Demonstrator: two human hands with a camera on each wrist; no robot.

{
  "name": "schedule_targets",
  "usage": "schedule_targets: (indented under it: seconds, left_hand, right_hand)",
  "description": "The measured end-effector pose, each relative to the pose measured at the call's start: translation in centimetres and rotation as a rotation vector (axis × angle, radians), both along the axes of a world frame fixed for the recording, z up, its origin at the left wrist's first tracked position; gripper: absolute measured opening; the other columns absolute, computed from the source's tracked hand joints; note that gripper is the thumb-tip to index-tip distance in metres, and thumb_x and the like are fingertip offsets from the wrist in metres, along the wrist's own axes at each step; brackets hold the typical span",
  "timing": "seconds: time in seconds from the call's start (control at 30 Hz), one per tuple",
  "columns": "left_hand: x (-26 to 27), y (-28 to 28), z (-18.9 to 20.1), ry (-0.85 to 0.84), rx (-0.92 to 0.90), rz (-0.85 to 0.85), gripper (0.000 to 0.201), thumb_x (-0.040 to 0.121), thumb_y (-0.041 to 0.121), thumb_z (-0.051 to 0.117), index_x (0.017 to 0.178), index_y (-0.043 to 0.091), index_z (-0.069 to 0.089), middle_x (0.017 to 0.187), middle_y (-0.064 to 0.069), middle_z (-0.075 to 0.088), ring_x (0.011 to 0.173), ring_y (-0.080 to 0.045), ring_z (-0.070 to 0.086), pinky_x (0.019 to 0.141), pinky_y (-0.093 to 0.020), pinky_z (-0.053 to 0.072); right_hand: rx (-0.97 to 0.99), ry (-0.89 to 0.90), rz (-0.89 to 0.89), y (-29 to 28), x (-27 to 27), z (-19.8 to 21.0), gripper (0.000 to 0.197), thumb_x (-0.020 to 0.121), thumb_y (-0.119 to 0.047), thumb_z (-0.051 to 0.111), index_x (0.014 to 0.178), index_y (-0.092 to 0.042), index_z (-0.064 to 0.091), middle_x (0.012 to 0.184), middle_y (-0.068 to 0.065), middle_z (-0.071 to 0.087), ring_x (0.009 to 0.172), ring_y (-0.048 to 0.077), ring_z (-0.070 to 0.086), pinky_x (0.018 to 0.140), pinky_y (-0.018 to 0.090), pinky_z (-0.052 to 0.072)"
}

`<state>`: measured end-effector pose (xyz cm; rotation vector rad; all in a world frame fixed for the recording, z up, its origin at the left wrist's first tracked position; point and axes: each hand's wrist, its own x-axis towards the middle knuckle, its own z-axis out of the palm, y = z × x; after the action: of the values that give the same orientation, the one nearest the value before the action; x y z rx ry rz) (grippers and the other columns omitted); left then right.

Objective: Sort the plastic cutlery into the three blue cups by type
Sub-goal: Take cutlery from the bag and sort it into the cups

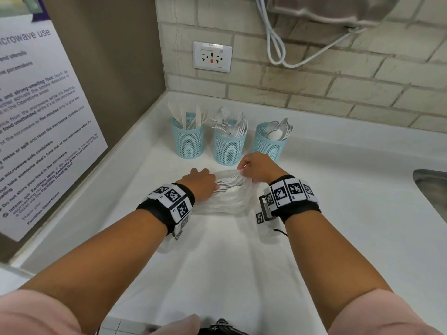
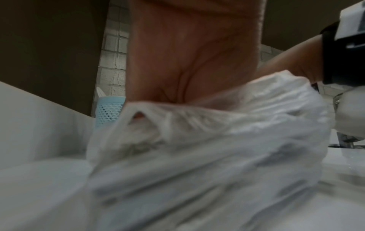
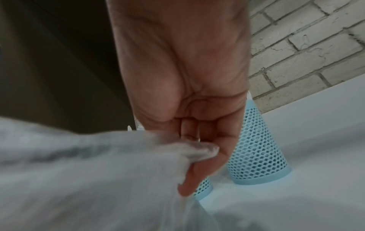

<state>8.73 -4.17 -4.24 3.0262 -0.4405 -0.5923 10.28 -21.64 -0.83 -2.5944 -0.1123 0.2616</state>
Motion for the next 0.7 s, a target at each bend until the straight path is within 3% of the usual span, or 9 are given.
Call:
schedule_targets:
  seconds: [0.1, 0.2, 0.33, 0.5, 0.7]
  left_hand:
    - [0.1, -0.1, 0.1, 0.004, -0.019, 0.045, 0.049, 0.100, 0.041, 0.029, 0.133, 0.005, 0.038, 0.134, -0.013, 0.038, 0.126, -0.033, 0.033, 0.101, -0.047, 0.035]
    - [0.2, 0.2, -0.2, 0.013, -0.067, 0.052, 0.055, 0.098, 0.048, 0.033, 0.128, 0.003, 0.039, 0.131, -0.017, 0.042, 0.124, -0.034, 0.037, 0.100, -0.046, 0.036]
    - [0.2, 0.8, -0.3, -0.039, -0.181, 0.020, 0.041, 0.097, 0.042, 0.041, 0.119, 0.006, 0.041, 0.121, -0.013, 0.052, 0.109, -0.031, 0.050, 0.089, -0.042, 0.041]
    - [0.1, 1.2, -0.2, -0.086, -0.279, -0.009, 0.031, 0.097, 0.036, 0.044, 0.114, 0.012, 0.051, 0.114, -0.007, 0.057, 0.103, -0.026, 0.052, 0.088, -0.039, 0.042]
    - [-0.4, 1.7, -0.9, -0.177, -0.488, -0.002, 0.024, 0.090, 0.039, 0.056, 0.087, 0.017, 0.048, 0.086, 0.002, 0.053, 0.078, -0.018, 0.050, 0.070, -0.031, 0.042]
  right_hand:
    - [0.017, -0.031, -0.025, 0.1, -0.1, -0.3, 0.020, 0.086, -0.003, 0.051, 0.094, -0.012, 0.066, 0.092, 0.001, 0.058, 0.072, 0.015, 0.055, 0.057, 0.017, 0.042]
    - [-0.004, -0.063, -0.029, 0.2, -0.1, -0.6, 0.017, 0.087, -0.008, 0.054, 0.097, -0.010, 0.067, 0.101, 0.006, 0.063, 0.087, 0.018, 0.055, 0.072, 0.022, 0.041]
    - [-0.040, -0.100, -0.028, 0.0, 0.0, -0.8, 0.015, 0.088, -0.016, 0.059, 0.096, -0.008, 0.069, 0.104, 0.006, 0.067, 0.088, 0.016, 0.056, 0.076, 0.022, 0.038]
    - [-0.054, -0.122, -0.051, -0.1, 0.1, -0.7, 0.020, 0.090, -0.013, 0.052, 0.097, -0.007, 0.069, 0.105, 0.008, 0.067, 0.089, 0.017, 0.056, 0.075, 0.022, 0.038]
    - [-0.006, -0.112, -0.072, -0.6, 0.0, -0.6, 0.019, 0.090, -0.013, 0.052, 0.097, -0.007, 0.069, 0.103, 0.008, 0.068, 0.078, 0.017, 0.054, 0.081, 0.029, 0.048]
